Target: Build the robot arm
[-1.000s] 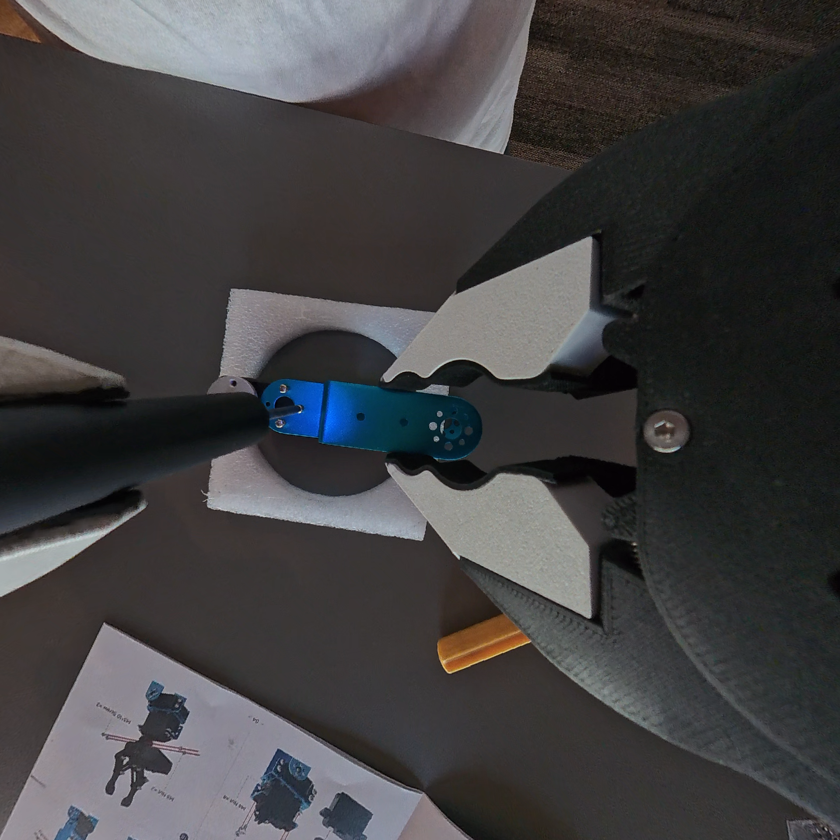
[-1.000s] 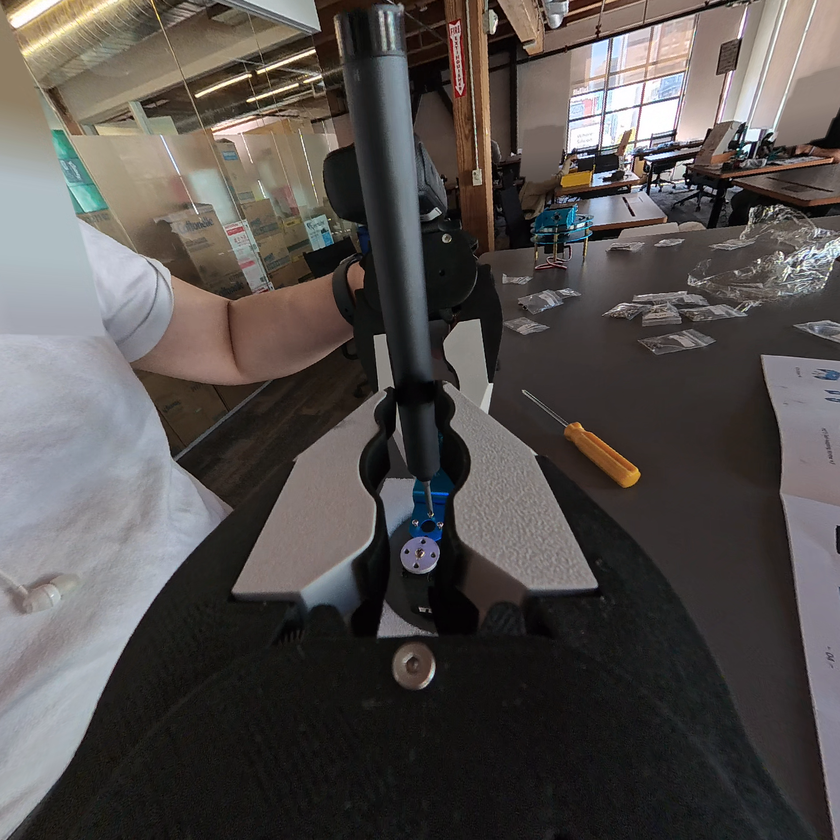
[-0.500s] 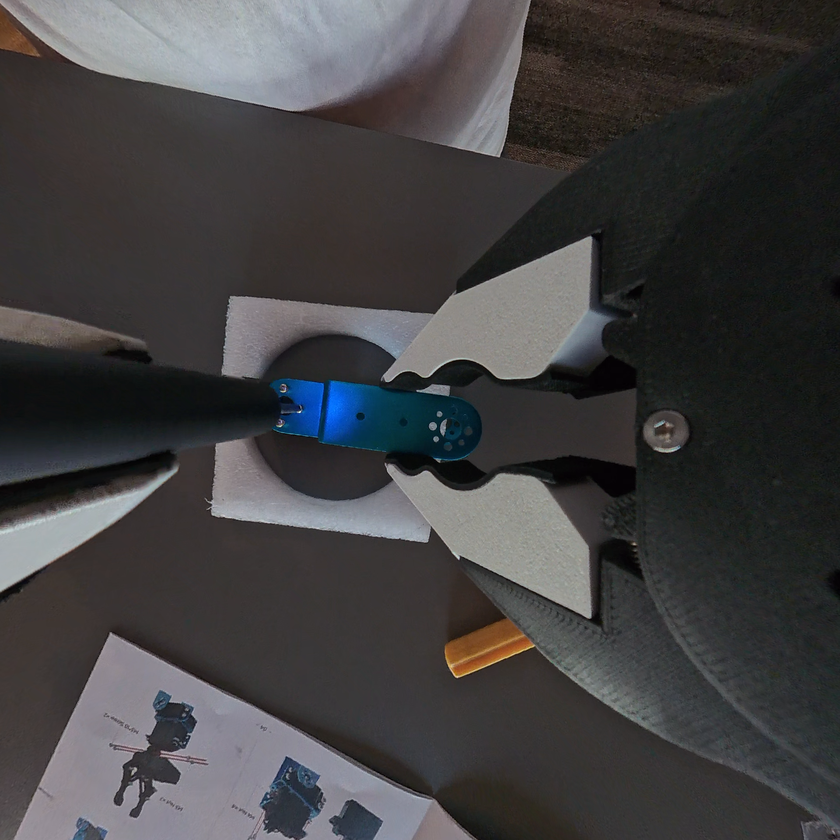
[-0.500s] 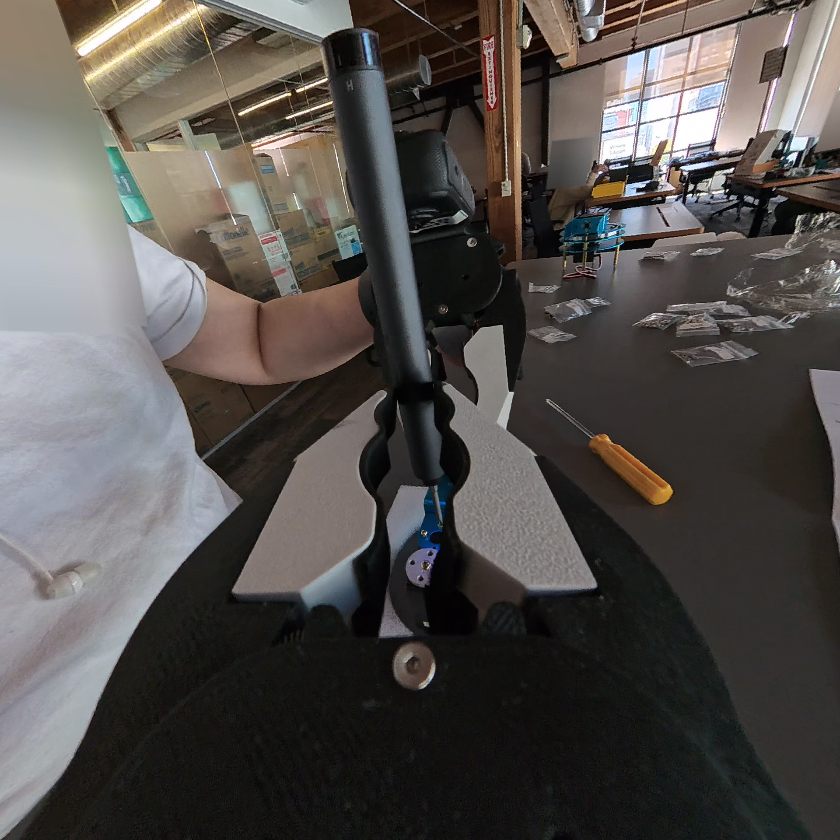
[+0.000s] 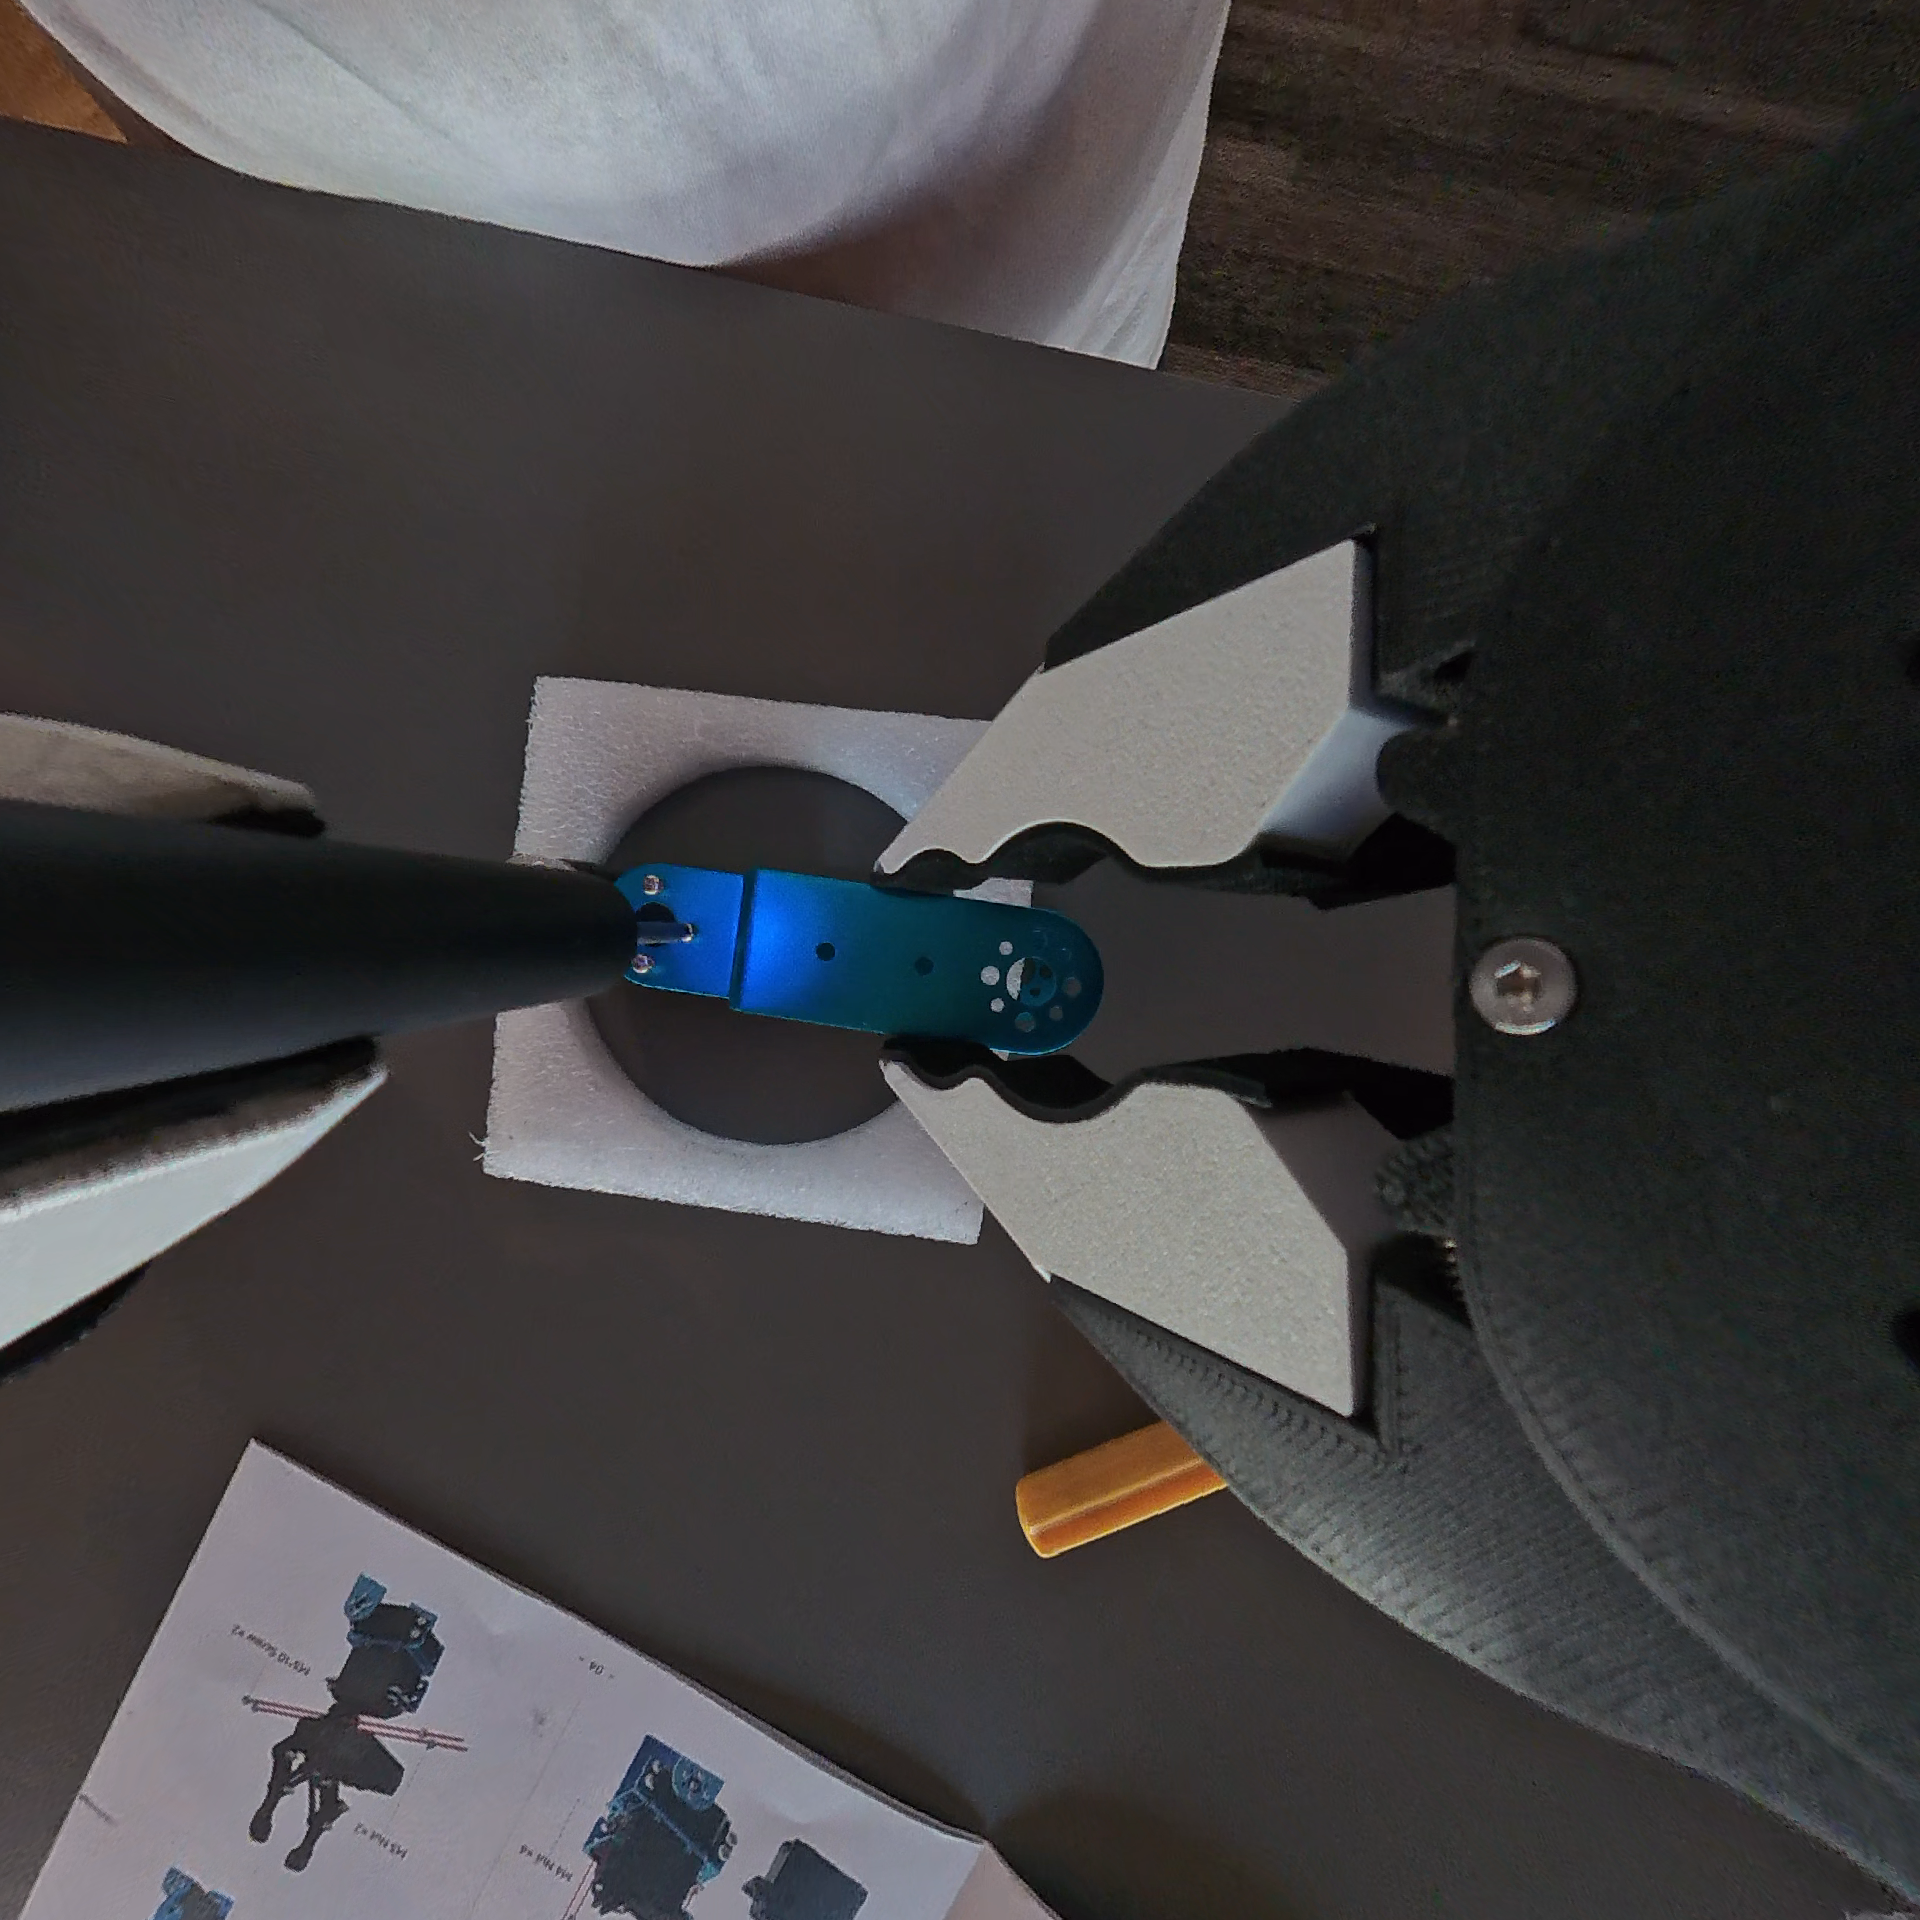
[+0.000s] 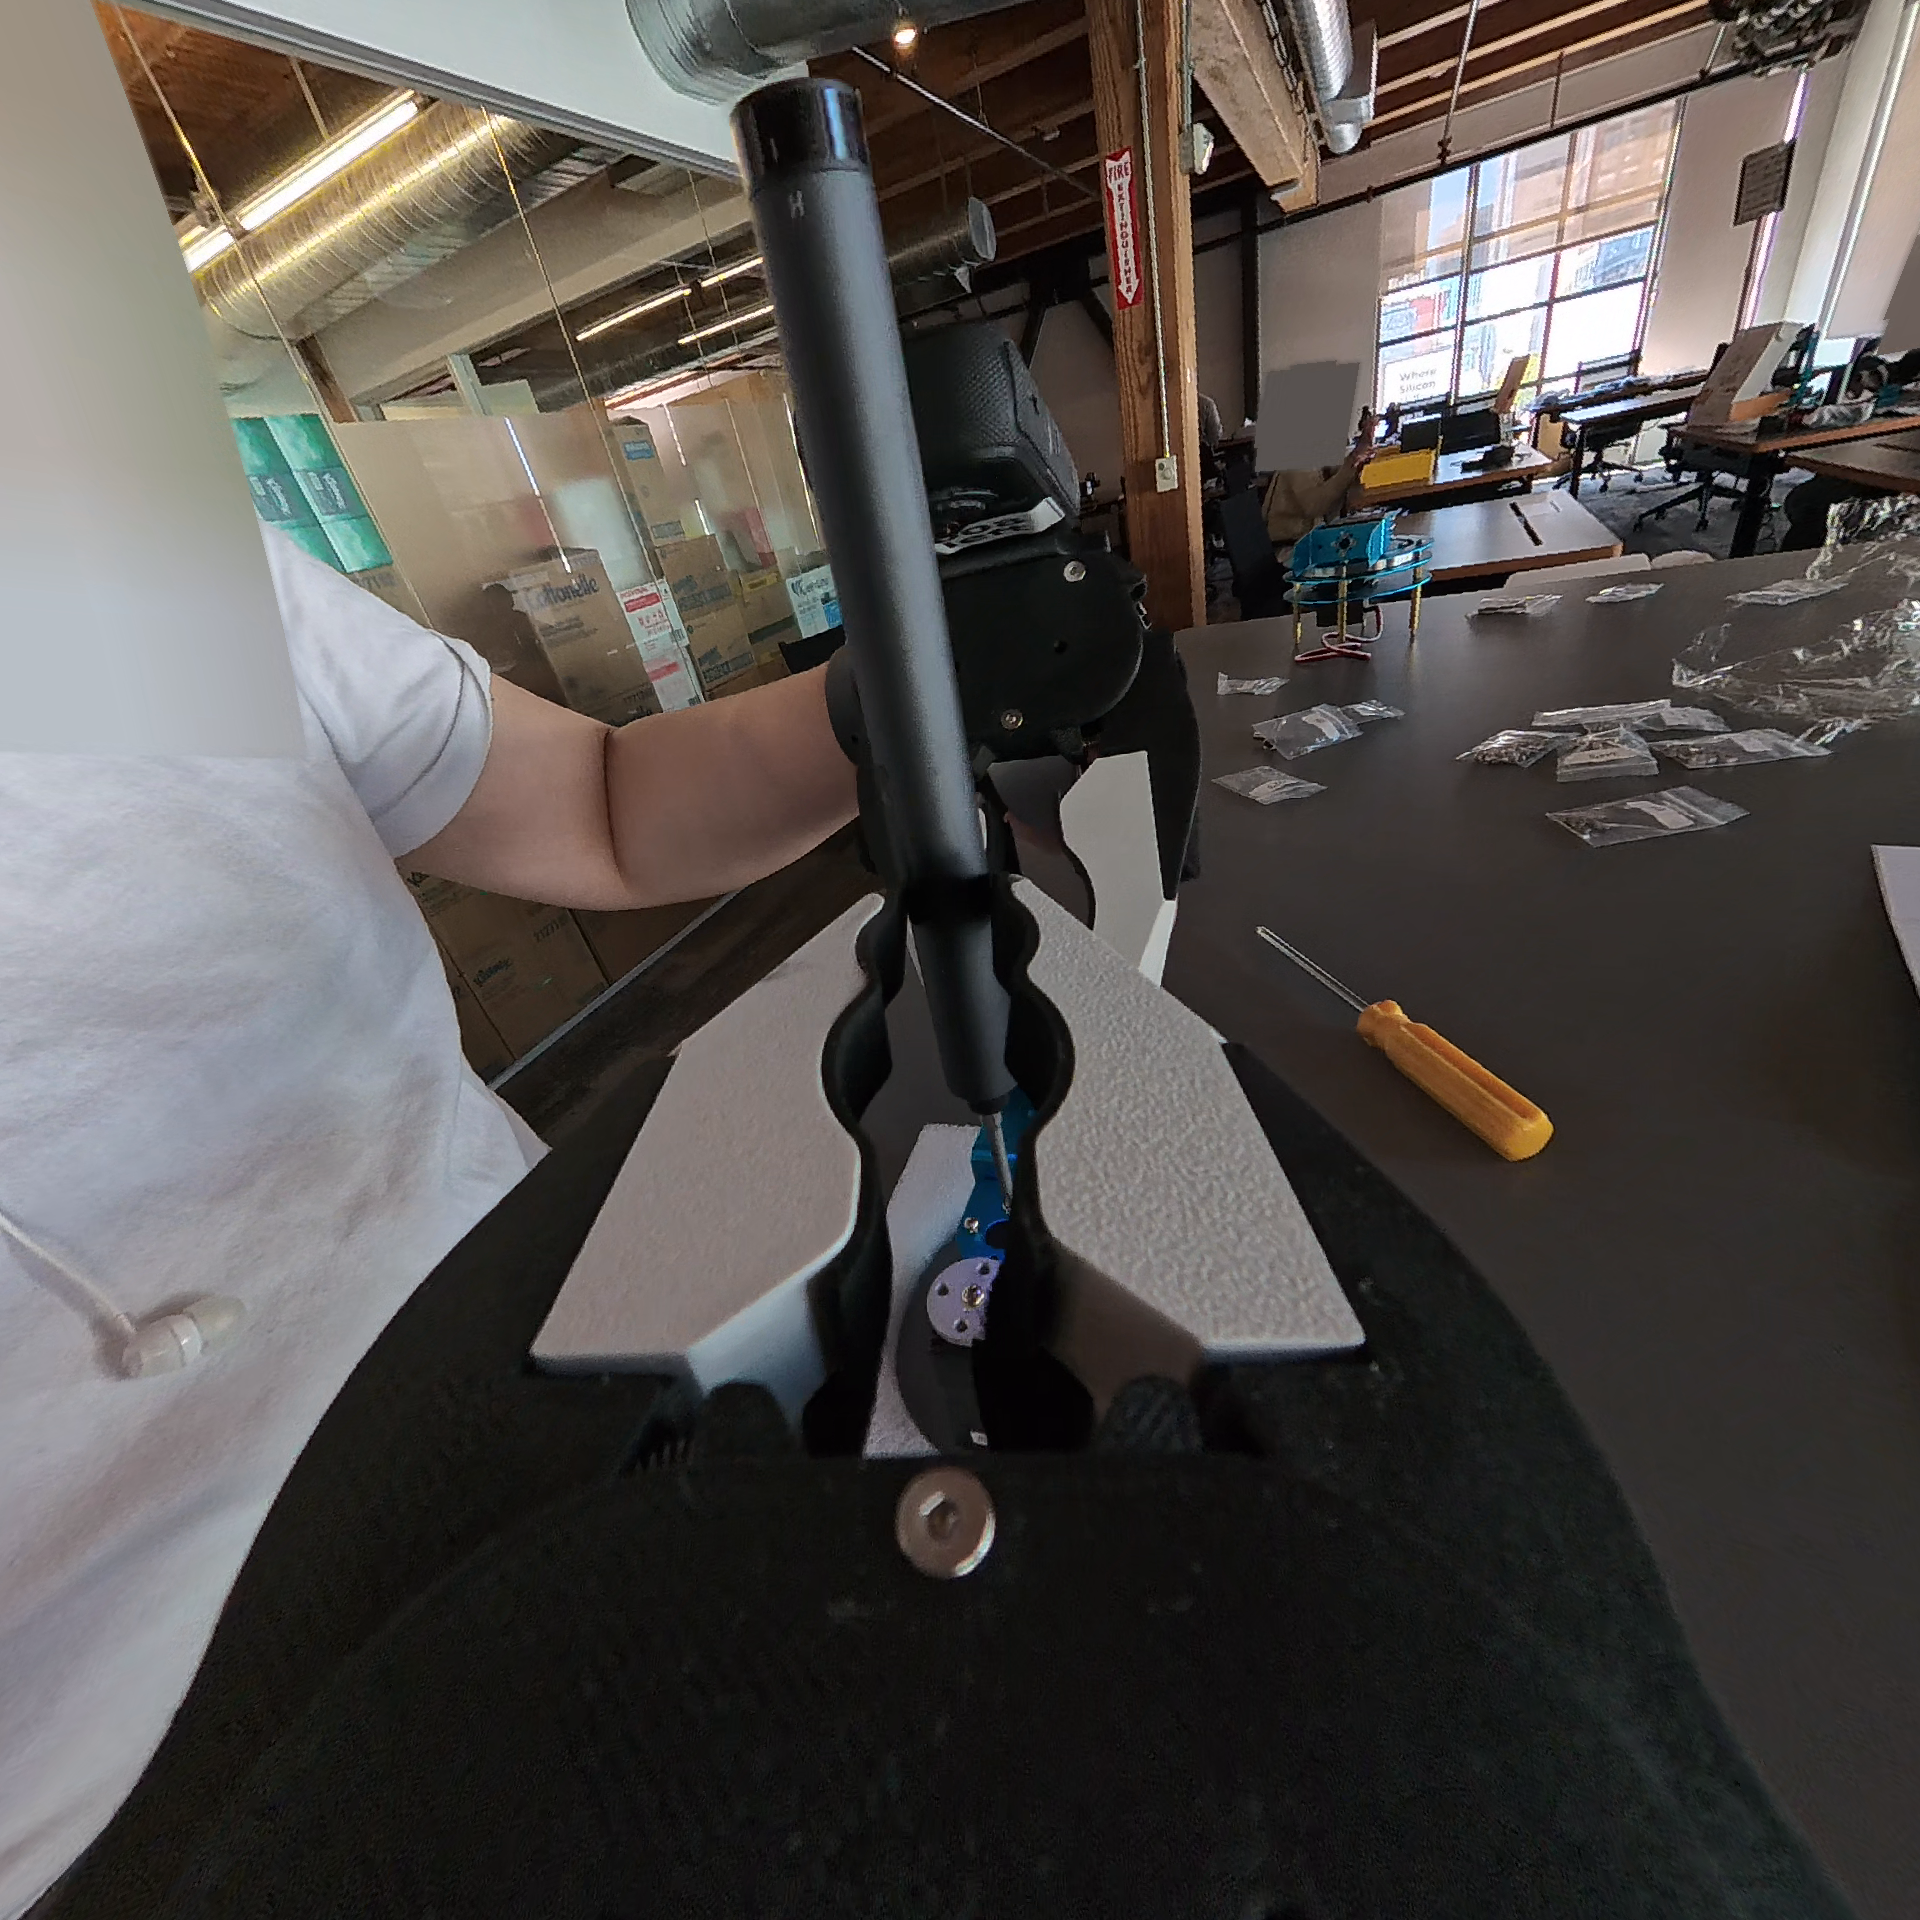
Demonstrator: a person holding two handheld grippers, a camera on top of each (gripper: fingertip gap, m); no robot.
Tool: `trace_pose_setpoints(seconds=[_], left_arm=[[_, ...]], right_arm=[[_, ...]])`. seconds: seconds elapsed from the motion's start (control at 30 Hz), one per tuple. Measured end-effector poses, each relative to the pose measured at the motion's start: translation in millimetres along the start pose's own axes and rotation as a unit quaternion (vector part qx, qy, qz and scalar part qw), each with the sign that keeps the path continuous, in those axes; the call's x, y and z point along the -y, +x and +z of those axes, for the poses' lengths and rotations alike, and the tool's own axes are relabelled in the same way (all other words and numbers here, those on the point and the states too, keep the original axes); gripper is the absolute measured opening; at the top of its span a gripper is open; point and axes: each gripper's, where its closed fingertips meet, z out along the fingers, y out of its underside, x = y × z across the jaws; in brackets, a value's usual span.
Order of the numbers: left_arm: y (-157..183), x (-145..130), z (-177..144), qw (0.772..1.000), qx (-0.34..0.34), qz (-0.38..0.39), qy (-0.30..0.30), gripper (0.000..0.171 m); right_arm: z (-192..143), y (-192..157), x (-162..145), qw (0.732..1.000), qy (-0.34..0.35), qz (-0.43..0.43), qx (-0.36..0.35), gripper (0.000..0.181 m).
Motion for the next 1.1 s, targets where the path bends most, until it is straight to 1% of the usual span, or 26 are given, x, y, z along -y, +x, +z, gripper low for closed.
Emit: trace_pose_setpoints(seconds=[0.03, 0.07, 0.13, 0.17, 0.2, 0.27, 0.33, 0.37, 0.4, 0.43, 0.47, 0.53, 0.57, 0.6, 0.63, 0.7, 0.77, 0.87, 0.9, 1.0, 1.1], left_arm=[[-0.3, 0.5, 0.0, 1.0, 0.0, -0.002, 0.004, 0.029], [0.5, 1.0, 0.3, 1.0, -0.002, -0.005, 0.009, 0.036], [-0.2, 3.3, -2.3, 1.0, 0.0, -0.019, 0.023, 0.056], [-0.9, 6.4, -6.6, 0.999, 0.0, -0.029, 0.038, 0.059], [-2.0, 11.8, -13.4, 0.997, 0.0, -0.04, 0.062, 0.057], [-4.8, 33.3, -35.4, 0.988, 0.003, -0.061, 0.141, 0.052], [-7.4, 67.0, -68.1, 0.967, 0.005, -0.09, 0.239, 0.044], [-5.5, 84.3, -84.7, 0.954, 0.001, -0.096, 0.283, 0.044], [-3.2, 99.0, -98.2, 0.944, 0.002, -0.094, 0.315, 0.043], [-3.6, 108.9, -106.3, 0.94, 0.014, -0.09, 0.329, 0.044], [-4.1, 114.6, -108.6, 0.942, 0.03, -0.082, 0.325, 0.047], [-12.0, 120.6, -106.9, 0.946, 0.077, -0.077, 0.304, 0.044], [-13.4, 123.9, -105.6, 0.947, 0.086, -0.076, 0.301, 0.042], [-12.9, 126.8, -104.2, 0.947, 0.084, -0.076, 0.3, 0.033], [-11.2, 129.4, -103.2, 0.947, 0.076, -0.074, 0.303, 0.018], [-8.9, 131.8, -101.5, 0.946, 0.065, -0.07, 0.309, 0.015], [-5.4, 131.7, -101.9, 0.946, 0.054, -0.065, 0.312, 0.015], [-2.8, 129.0, -103.8, 0.948, 0.052, -0.054, 0.308, 0.016], [-1.8, 128.3, -104.3, 0.949, 0.049, -0.052, 0.306, 0.016], [-0.9, 127.3, -104.6, 0.953, 0.048, -0.047, 0.296, 0.016], [-1.3, 127.9, -104.0, 0.955, 0.05, -0.049, 0.29, 0.016]], right_arm=[[-0.2, 0.2, -0.1, 1.0, 0.0, 0.0, 0.0, 0.016], [-0.6, 0.2, -0.1, 1.0, 0.0, 0.001, 0.001, 0.016], [-2.1, 1.3, 0.4, 1.0, 0.002, -0.002, -0.003, 0.016], [-2.8, 1.7, 0.5, 1.0, 0.002, -0.005, -0.004, 0.016], [-3.3, 2.1, 0.5, 1.0, 0.002, -0.007, -0.006, 0.016], [-3.4, 2.1, 0.6, 1.0, 0.001, -0.009, -0.008, 0.016], [-3.0, 1.8, 0.5, 1.0, -0.002, -0.016, -0.009, 0.016], [-2.7, 1.8, 0.4, 1.0, -0.002, -0.017, -0.01, 0.016], [-2.4, 1.5, 0.3, 1.0, -0.004, -0.02, -0.01, 0.016], [-2.1, 1.2, 0.3, 1.0, -0.006, -0.025, -0.011, 0.016], [-1.9, 1.8, 0.3, 0.999, -0.009, -0.03, -0.016, 0.016], [-1.8, 1.9, 0.2, 0.999, -0.014, -0.041, -0.022, 0.016], [-2.0, 1.7, 0.2, 0.998, -0.017, -0.046, -0.025, 0.016], [-2.2, 2.0, 0.2, 0.998, -0.019, -0.051, -0.029, 0.016], [-2.5, 2.7, 0.3, 0.998, -0.021, -0.054, -0.033, 0.016], [-3.6, 1.8, 0.3, 0.997, -0.025, -0.064, -0.028, 0.016], [-3.4, -2.3, 0.3, 0.997, -0.033, -0.068, 0.005, 0.018], [-5.7, -7.5, 5.5, 0.995, -0.038, -0.023, 0.088, 0.034], [-6.6, -4.2, 4.1, 0.993, -0.049, -0.015, 0.103, 0.036], [-5.8, -2.3, -3.1, 0.985, -0.085, -0.006, 0.148, 0.038], [-1.1, -8.4, -3.1, 0.976, -0.101, 0.004, 0.191, 0.037]])
